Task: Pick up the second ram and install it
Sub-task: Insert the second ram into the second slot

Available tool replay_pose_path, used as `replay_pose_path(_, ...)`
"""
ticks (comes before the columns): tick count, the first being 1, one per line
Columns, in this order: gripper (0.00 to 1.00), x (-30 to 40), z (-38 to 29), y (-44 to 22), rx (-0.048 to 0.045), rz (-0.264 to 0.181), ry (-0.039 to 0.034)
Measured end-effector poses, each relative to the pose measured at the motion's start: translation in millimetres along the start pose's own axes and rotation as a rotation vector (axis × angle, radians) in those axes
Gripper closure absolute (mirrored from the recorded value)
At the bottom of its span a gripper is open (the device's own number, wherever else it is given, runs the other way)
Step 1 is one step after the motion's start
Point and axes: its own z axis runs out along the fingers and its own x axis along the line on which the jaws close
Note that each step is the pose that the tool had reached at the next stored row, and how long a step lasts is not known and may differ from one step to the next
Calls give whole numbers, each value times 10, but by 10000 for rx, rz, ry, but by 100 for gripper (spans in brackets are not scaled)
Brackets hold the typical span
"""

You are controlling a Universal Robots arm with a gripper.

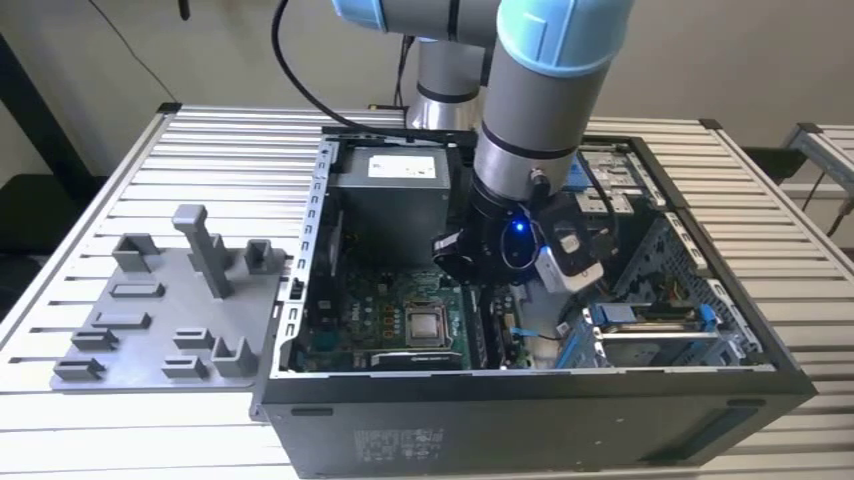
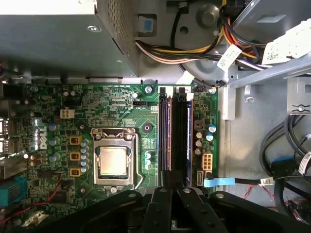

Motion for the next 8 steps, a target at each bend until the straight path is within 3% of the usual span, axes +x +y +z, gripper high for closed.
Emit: replay_pose_path(8,89,0,0,0,1,0,4)
